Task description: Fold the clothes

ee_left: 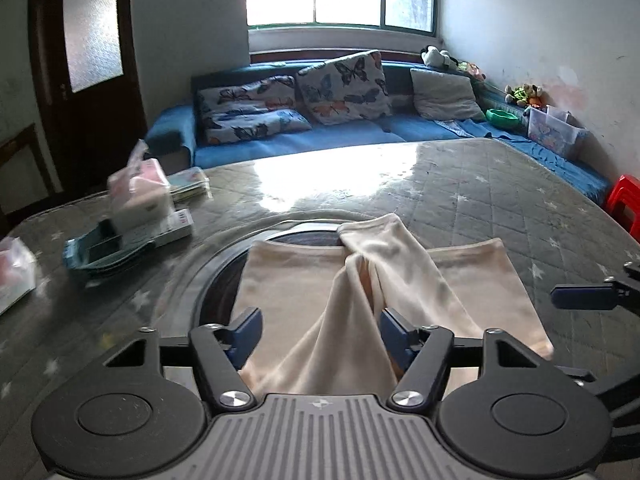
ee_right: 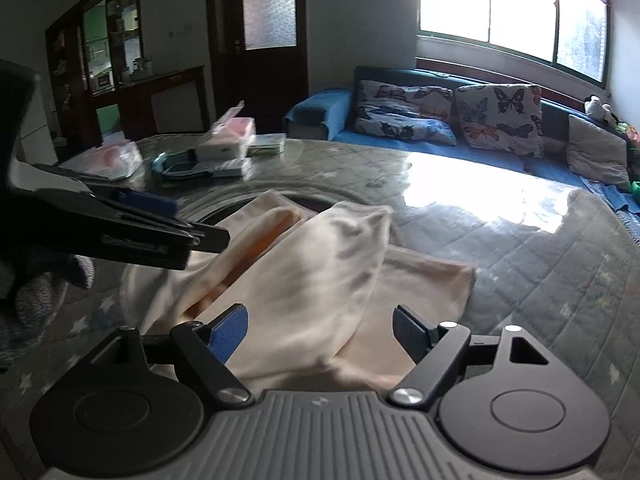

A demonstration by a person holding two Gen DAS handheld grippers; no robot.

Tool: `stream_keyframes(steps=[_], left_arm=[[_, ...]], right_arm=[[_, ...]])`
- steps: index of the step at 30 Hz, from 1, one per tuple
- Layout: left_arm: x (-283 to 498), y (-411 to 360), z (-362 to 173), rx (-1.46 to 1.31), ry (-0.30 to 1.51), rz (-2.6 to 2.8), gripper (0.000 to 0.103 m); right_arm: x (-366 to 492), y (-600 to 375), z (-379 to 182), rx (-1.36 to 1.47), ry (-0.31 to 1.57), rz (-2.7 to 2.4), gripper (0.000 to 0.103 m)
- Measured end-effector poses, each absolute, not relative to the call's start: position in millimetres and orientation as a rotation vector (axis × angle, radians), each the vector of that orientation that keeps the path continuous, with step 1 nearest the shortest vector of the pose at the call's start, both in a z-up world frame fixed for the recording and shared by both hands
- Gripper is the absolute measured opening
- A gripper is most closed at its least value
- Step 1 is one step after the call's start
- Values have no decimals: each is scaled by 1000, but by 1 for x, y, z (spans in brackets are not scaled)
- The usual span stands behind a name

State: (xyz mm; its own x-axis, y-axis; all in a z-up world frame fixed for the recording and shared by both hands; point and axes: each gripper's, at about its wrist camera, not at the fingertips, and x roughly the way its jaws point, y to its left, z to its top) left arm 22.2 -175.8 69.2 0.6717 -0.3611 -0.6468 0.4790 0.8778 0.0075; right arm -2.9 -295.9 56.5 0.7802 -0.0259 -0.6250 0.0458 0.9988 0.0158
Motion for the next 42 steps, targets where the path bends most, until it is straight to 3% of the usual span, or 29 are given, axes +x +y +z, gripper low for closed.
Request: stream_keyframes(steps=[5,7,8,9,28,30,32,35,42], left_arm=[[61,-187,49,123,782,-532,57],[70,-190,39,113,815,-540,36],[72,-190,35,113,827,-548,17],[74,-190,31,112,838,-555,10],[26,-100,57,43,721,-391,8],[20,-84,61,20,717,-360,8],[13,-69,63,0,713,-331,8],[0,-51,63,-7,702,-286,8],[-24,-18,57,-60,729,-234,8]], right_arm=[[27,-316,61,45,682,-64,77],[41,-322,61,54,687,-66,74],[48,-326,62,58,689,-67,72],[54,-329,62,63,692,-68,71],[182,-290,6,-17,856,3,45],[180,-289,4,-41,855,-11,36],[176,-292,5,-54,859,-24,19],[166,-298,9,-67,853,-45,5],[111,-326,44,-53,737,-130,0]])
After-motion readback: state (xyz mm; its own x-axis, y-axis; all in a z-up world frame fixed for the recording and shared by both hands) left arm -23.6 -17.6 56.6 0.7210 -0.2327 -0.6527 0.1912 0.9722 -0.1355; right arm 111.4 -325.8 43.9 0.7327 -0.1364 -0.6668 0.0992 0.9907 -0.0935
